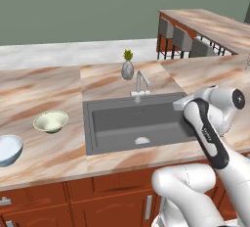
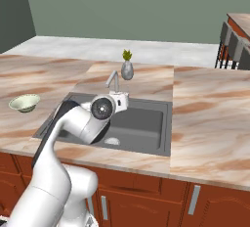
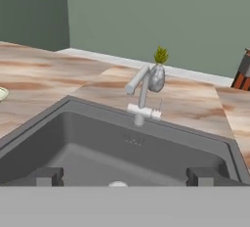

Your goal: Rinse each bowl for a few seconds and place them down in the sink or on the counter.

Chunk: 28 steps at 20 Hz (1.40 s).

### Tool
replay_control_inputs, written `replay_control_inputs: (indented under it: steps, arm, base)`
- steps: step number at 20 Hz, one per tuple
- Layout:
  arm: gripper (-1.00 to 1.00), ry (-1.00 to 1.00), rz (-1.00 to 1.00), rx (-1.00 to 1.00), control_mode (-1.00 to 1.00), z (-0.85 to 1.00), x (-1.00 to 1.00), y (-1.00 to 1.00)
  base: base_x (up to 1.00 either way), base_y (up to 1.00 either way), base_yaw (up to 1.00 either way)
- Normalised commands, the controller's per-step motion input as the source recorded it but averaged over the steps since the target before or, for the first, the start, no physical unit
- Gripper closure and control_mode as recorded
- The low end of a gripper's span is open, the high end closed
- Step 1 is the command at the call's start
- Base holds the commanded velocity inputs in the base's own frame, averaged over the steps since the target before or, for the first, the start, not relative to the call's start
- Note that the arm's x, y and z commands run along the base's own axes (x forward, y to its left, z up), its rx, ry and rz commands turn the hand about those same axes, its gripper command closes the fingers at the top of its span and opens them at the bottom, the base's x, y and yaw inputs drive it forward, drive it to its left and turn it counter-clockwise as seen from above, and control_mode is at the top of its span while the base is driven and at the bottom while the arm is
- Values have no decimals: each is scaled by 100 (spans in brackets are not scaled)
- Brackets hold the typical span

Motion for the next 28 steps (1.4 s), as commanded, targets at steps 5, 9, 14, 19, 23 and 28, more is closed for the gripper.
replay_control_inputs:
  steps: [5,9,14,19,23,28]
  arm:
    - [-100,-12,6,0,-100,-7,26,-1]
    - [-100,-6,4,0,-100,-3,34,0]
    - [-100,-4,2,0,-100,-3,37,0]
    - [-100,-5,3,0,-100,-6,34,0]
    - [-100,-4,3,0,-100,-7,33,0]
    - [-100,-5,3,0,-100,-6,33,0]
  base:
    - [0,0,0]
    - [0,0,0]
    - [0,0,0]
    - [0,0,0]
    - [0,0,0]
    - [0,0,0]
